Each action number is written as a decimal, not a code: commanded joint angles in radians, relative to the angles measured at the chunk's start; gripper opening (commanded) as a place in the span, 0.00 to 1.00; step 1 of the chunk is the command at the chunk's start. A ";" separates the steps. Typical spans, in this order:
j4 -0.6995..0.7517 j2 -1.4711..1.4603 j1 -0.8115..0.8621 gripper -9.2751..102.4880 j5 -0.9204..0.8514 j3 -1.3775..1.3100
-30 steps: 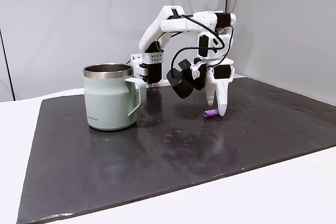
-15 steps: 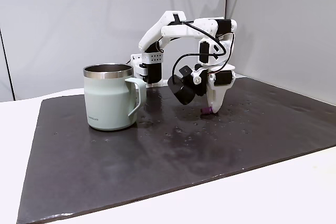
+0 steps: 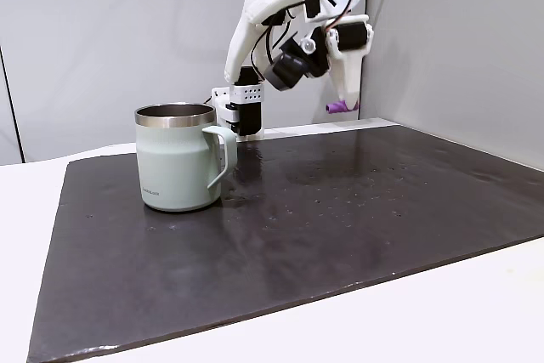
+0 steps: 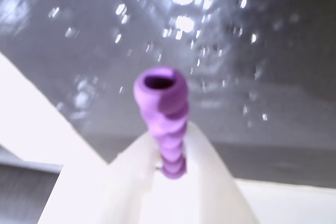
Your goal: Grasp a pengrip and put it in the cup.
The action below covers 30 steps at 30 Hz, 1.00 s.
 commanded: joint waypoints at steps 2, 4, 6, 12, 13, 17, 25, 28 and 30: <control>-0.023 0.219 0.008 0.08 -0.026 0.054; -0.023 0.262 0.014 0.08 -0.031 0.089; -0.017 0.298 0.031 0.08 -0.032 0.123; -0.002 0.442 0.144 0.08 -0.052 0.201; 0.000 0.472 0.183 0.08 -0.052 0.224; 0.000 0.598 0.357 0.08 -0.061 0.357; -0.066 0.667 0.620 0.09 -0.161 0.419; -0.133 0.657 0.661 0.09 -0.196 0.416; -0.170 0.635 0.680 0.09 -0.213 0.413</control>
